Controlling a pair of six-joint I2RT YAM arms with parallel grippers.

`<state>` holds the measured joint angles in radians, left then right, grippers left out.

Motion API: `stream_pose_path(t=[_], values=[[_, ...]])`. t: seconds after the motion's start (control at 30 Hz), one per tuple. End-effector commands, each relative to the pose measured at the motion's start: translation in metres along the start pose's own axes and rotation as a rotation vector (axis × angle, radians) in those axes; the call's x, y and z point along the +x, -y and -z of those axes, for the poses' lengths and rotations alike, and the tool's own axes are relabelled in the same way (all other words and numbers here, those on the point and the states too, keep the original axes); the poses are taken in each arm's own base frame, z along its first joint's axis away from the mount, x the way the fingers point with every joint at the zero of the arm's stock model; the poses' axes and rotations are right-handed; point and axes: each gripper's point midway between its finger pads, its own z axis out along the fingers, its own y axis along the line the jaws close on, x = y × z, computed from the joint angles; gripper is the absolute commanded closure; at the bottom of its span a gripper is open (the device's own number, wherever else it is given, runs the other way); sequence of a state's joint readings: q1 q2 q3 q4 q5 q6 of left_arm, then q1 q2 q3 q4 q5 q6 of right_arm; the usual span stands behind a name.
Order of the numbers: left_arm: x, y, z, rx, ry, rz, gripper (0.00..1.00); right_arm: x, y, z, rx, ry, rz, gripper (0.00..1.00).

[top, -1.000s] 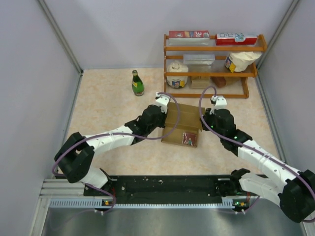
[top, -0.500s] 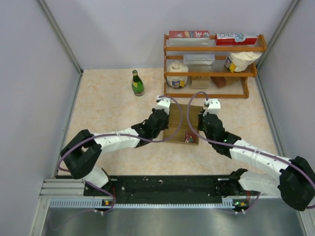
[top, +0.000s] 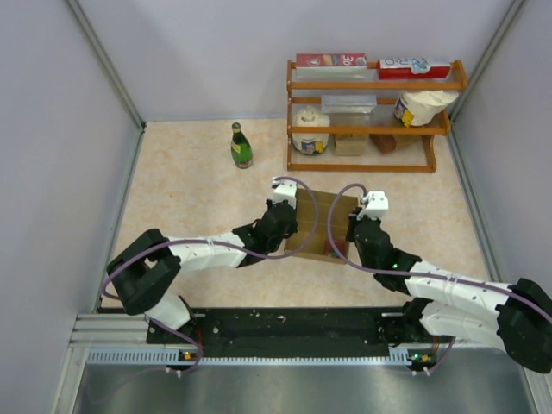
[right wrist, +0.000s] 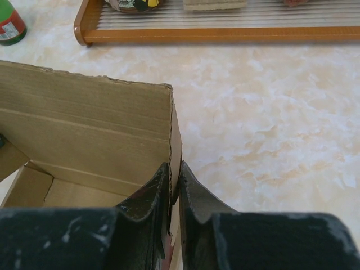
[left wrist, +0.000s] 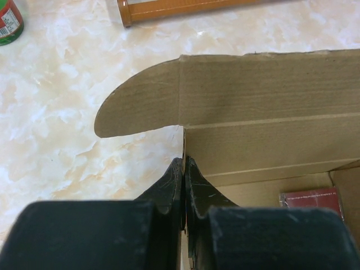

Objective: Fold the paper box

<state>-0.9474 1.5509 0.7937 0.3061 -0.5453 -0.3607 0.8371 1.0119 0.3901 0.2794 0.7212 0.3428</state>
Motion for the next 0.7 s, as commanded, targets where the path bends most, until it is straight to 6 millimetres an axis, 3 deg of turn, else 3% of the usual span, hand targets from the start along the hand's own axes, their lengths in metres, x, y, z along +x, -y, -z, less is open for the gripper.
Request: stream_pose_path(t=[0.0,0.67], values=[[-0.003,0.014,0.009,0.047,0.021,0.058,0.96,-0.014,-0.012,0.008,-0.035,0.074,-0.075,0.9],[0.031,0.0,0.03,0.007,-0.028,0.07,0.9,0.016,-0.014,0.031,-0.022,0.061,-0.094,0.9]])
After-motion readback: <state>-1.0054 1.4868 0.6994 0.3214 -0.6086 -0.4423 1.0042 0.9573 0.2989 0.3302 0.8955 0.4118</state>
